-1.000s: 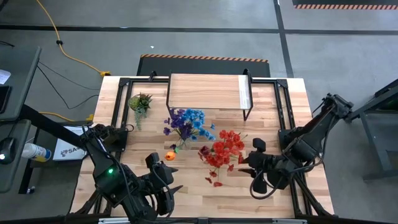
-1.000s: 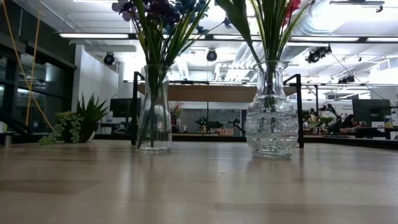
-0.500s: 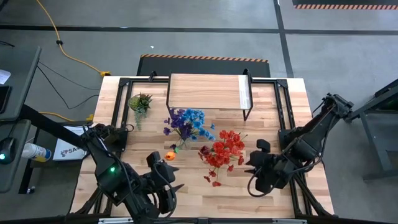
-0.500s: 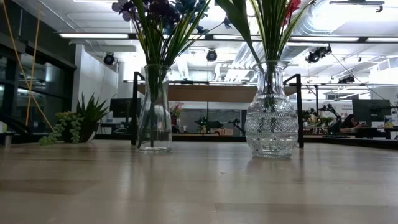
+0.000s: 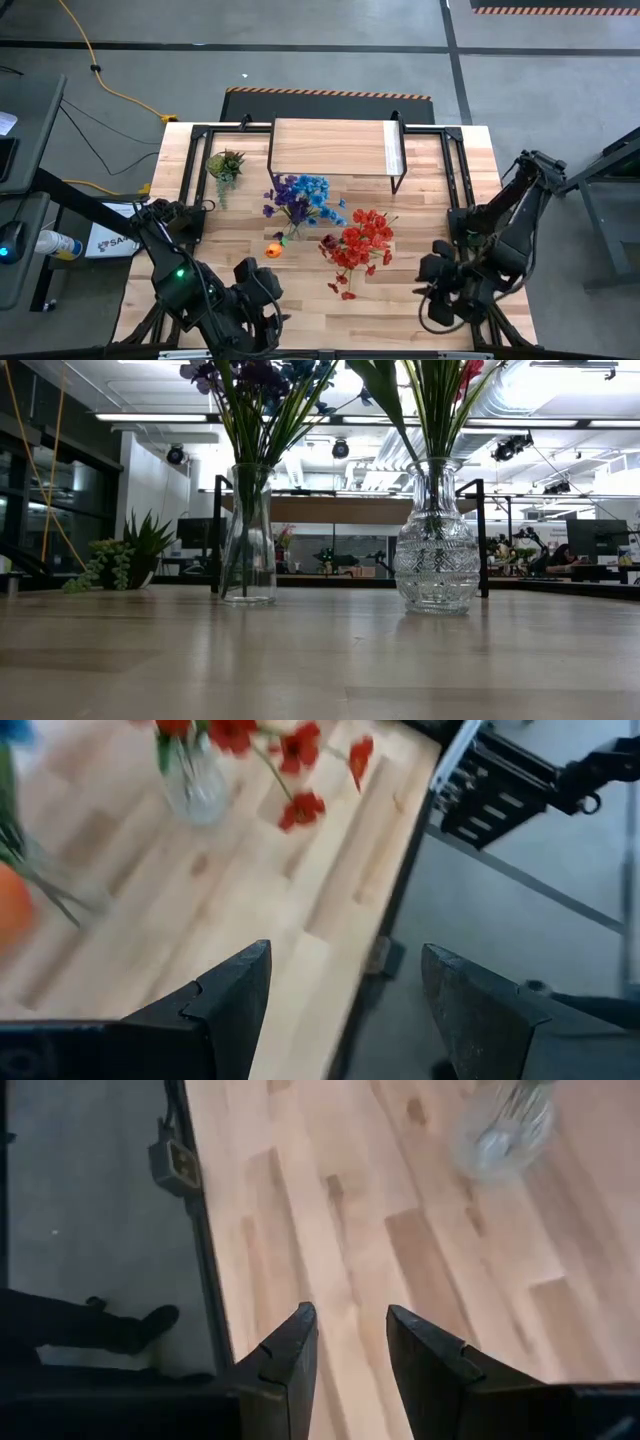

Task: Pick and place flowers into a vace then onto a shelf
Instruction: Put the right transparent crystal vase with flowers on the shelf

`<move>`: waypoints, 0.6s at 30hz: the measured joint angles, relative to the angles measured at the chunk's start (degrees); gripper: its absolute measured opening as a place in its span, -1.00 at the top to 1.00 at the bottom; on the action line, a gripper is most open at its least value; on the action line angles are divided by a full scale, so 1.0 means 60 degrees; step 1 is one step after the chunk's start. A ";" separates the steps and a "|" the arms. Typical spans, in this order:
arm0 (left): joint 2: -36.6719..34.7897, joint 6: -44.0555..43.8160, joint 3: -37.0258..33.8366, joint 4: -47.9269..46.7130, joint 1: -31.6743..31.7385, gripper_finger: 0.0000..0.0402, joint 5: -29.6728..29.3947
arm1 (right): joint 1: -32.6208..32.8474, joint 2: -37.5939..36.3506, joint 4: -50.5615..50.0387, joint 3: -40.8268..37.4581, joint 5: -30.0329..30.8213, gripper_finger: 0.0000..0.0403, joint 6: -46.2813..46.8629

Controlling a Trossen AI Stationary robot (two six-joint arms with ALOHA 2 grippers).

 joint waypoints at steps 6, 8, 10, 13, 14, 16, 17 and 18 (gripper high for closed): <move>0.0078 -0.0877 0.0000 0.0004 -0.0289 -0.45 0.0347 | 0.0702 0.0007 0.0316 -0.0675 -0.0028 0.44 0.1274; 0.0159 -0.1200 -0.0004 -0.0009 -0.0494 -0.45 0.0347 | 0.0827 0.0007 0.0505 -0.0954 -0.0074 0.44 0.1576; 0.0266 -0.1631 -0.0004 -0.0005 -0.0625 -0.45 0.0343 | 0.0899 0.0007 0.0727 -0.1270 -0.0080 0.44 0.1727; 0.0425 -0.2283 -0.0004 -0.0008 -0.0897 -0.45 0.0342 | 0.0941 0.0011 0.1170 -0.1706 -0.0081 0.44 0.1867; 0.0477 -0.2510 -0.0004 0.0002 -0.0925 -0.45 0.0337 | 0.0915 0.0007 0.1381 -0.1865 -0.0054 0.44 0.1866; 0.0594 -0.2879 -0.0004 -0.0015 -0.1072 -0.45 0.0238 | 0.0914 0.0011 0.1671 -0.2155 -0.0067 0.44 0.1868; 0.0665 -0.3002 -0.0004 -0.0013 -0.1123 -0.45 0.0177 | 0.0917 0.0011 0.1765 -0.2289 -0.0083 0.44 0.1862; 0.0751 -0.3141 -0.0004 -0.0016 -0.1184 -0.45 0.0087 | 0.0915 0.0011 0.1873 -0.2420 -0.0062 0.44 0.1866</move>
